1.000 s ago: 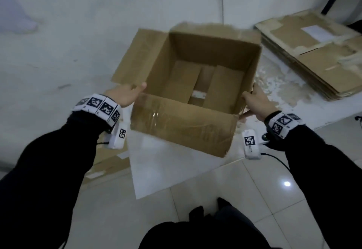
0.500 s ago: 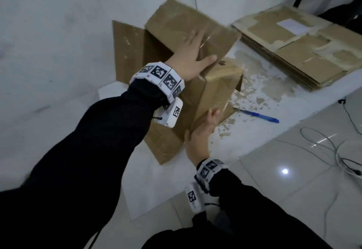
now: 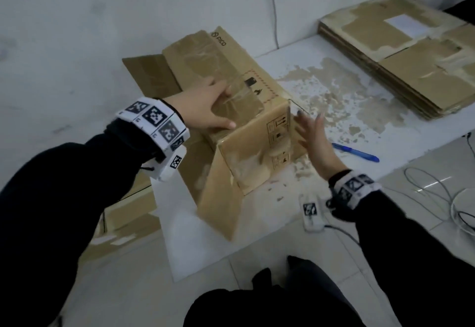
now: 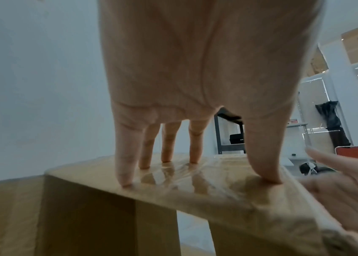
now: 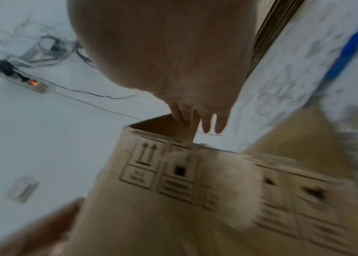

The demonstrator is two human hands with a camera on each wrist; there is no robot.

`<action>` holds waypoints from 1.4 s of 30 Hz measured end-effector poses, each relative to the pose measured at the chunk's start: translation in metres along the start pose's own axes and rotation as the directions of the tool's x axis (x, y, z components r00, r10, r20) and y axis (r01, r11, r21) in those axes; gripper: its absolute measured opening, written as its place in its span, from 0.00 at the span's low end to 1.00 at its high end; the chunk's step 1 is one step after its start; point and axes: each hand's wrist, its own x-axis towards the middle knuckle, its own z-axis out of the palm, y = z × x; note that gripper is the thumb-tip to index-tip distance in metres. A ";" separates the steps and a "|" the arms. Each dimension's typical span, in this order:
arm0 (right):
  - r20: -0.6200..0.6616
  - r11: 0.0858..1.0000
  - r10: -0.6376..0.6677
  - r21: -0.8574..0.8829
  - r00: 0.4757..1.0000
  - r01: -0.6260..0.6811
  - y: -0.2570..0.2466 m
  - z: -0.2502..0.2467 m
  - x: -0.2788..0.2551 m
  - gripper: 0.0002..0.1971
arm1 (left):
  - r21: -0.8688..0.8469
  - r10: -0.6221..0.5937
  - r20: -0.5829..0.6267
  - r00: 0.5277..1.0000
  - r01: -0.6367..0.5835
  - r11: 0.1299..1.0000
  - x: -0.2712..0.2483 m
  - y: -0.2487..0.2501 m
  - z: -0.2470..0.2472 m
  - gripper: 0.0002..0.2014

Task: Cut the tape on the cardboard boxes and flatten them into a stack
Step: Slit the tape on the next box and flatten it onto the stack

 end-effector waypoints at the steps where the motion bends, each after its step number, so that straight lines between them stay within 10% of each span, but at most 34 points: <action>1: -0.019 0.997 -0.035 0.068 0.999 0.036 -0.012 -0.003 0.010 0.36 | -0.009 0.007 -0.013 1.000 -0.007 1.000 -0.001 0.001 0.002 0.39; 5: -0.028 0.927 -0.323 0.192 0.946 0.323 -0.065 -0.008 0.041 0.30 | 0.018 -0.002 -0.048 0.999 0.003 1.000 -0.010 0.008 0.005 0.37; 9: 0.289 0.864 -0.396 -0.204 0.872 0.460 -0.097 0.004 0.060 0.06 | 0.107 -0.077 -0.078 0.994 0.086 0.991 -0.025 0.022 0.003 0.34; 12: 0.479 0.800 -0.245 -0.391 0.843 0.455 -0.103 0.004 0.068 0.22 | 0.209 -0.141 -0.262 0.955 0.199 0.958 -0.044 0.040 -0.010 0.20; 16: 0.614 0.885 -0.079 -0.320 0.785 0.339 -0.102 -0.002 0.084 0.44 | 0.063 -0.126 -0.648 0.751 0.218 0.974 -0.051 0.103 -0.007 0.10; 21: 0.750 0.764 -0.075 -0.381 0.657 0.521 -0.096 -0.022 0.109 0.36 | 0.072 -0.231 -0.513 0.827 0.309 0.948 0.019 0.164 0.028 0.20; 24: 0.636 0.713 -0.228 -0.407 0.738 0.571 -0.084 -0.064 0.121 0.26 | 0.102 -0.319 -0.553 0.769 0.443 0.891 0.024 0.153 0.038 0.19; 27: 0.672 0.633 -0.355 -0.339 0.650 0.696 -0.066 -0.105 0.107 0.09 | 0.097 -0.415 -0.571 0.708 0.560 0.823 0.020 0.137 0.042 0.22; 33: 0.881 0.822 -0.146 -0.145 0.450 0.550 -0.053 -0.122 0.048 0.11 | 0.084 -0.489 -0.543 0.682 0.624 0.777 0.022 0.142 0.068 0.37; 38: 0.680 0.797 -0.127 -0.363 0.723 0.482 -0.057 -0.072 0.124 0.24 | 0.094 -0.446 -0.592 0.672 0.606 0.790 0.009 0.155 0.078 0.35; 42: 0.634 0.660 -0.156 -0.504 0.757 0.558 -0.057 0.002 0.166 0.38 | 0.108 -0.418 -0.613 0.670 0.595 0.797 0.001 0.159 0.085 0.33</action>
